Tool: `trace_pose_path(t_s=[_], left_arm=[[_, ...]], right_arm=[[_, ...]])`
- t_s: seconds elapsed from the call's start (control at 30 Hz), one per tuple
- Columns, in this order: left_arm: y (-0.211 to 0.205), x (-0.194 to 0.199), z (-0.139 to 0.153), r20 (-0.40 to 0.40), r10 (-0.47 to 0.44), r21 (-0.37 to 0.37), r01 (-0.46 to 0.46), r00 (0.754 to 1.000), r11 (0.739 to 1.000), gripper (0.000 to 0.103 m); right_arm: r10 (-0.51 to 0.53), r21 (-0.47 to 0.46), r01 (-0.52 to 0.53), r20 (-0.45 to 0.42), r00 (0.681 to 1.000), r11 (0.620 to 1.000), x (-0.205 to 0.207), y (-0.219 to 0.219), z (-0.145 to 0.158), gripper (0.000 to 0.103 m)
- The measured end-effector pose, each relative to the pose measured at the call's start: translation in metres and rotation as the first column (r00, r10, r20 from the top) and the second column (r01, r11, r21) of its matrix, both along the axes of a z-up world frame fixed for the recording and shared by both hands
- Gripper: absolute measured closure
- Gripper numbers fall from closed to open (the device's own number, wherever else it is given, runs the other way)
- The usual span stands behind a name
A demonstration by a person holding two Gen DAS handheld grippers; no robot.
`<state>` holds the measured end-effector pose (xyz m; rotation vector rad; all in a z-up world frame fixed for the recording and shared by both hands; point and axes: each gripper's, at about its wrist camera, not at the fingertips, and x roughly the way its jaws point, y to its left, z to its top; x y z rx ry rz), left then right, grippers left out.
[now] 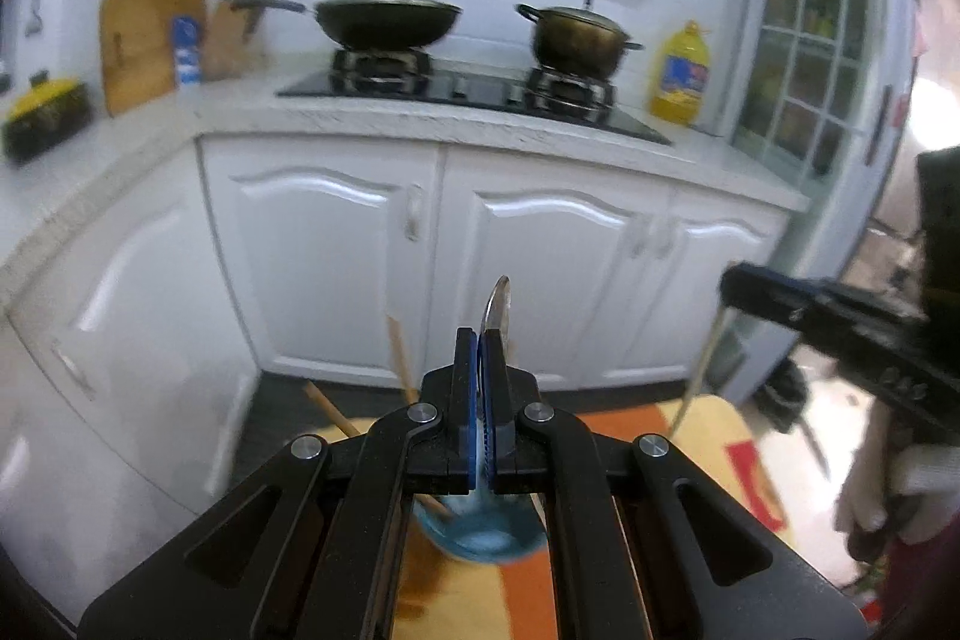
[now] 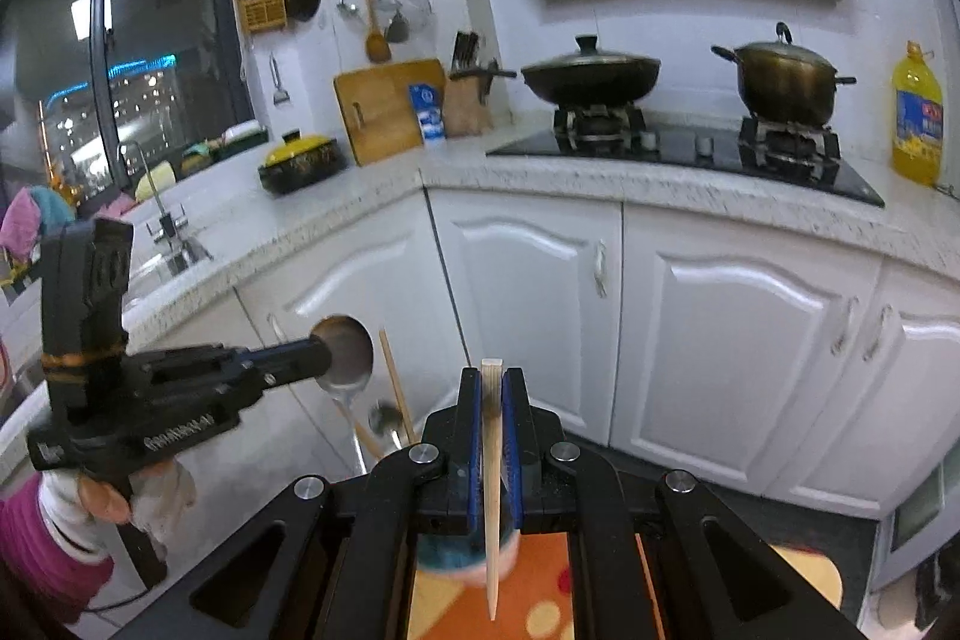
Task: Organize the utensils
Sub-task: 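Lower the spoon and chopstick into the floral cup and open both tools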
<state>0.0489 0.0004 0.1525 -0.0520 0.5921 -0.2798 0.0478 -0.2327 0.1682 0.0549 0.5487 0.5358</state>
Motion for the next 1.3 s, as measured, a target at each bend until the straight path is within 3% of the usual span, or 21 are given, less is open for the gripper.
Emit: trace_pose_path(t_s=[0.23,0.5,0.8,0.93,1.03,1.07,1.17,1.3], left_arm=[[-0.005,0.028,-0.020,0.059,0.083,0.106,-0.089,0.995,0.990,0.103],[-0.019,0.039,-0.057,0.056,0.093,0.189,-0.102,0.994,0.977,0.103],[-0.027,0.039,-0.090,-0.040,0.084,0.172,-0.076,0.996,0.982,0.103],[-0.023,0.038,-0.087,-0.079,0.072,0.109,-0.063,0.994,0.992,0.102],[-0.019,0.033,-0.082,-0.097,0.076,0.074,-0.069,0.992,0.995,0.094],[-0.018,0.030,-0.081,-0.100,0.079,0.066,-0.073,0.992,0.995,0.086],[-0.014,0.022,-0.077,-0.113,0.071,0.026,-0.068,0.991,0.997,0.066],[-0.014,0.006,-0.075,-0.111,0.069,0.016,-0.067,0.991,0.998,0.061]], right_arm=[[-0.011,0.024,0.010,0.024,1.000,1.000,0.030,0.025,-0.005,0.097],[0.003,-0.018,-0.004,-0.037,0.999,1.000,0.050,0.043,-0.053,0.097],[0.025,-0.016,-0.028,-0.173,0.985,0.999,0.053,0.039,-0.104,0.096],[0.026,0.030,-0.020,-0.212,0.977,0.999,0.055,0.031,-0.104,0.095],[0.022,0.059,-0.009,-0.214,0.977,0.998,0.051,0.022,-0.101,0.078],[0.021,0.062,-0.008,-0.212,0.977,0.998,0.049,0.019,-0.100,0.076],[0.013,0.053,-0.002,-0.215,0.976,0.999,0.041,0.014,-0.101,0.076],[0.008,0.067,0.007,-0.232,0.973,0.998,0.028,0.006,-0.107,0.076]])
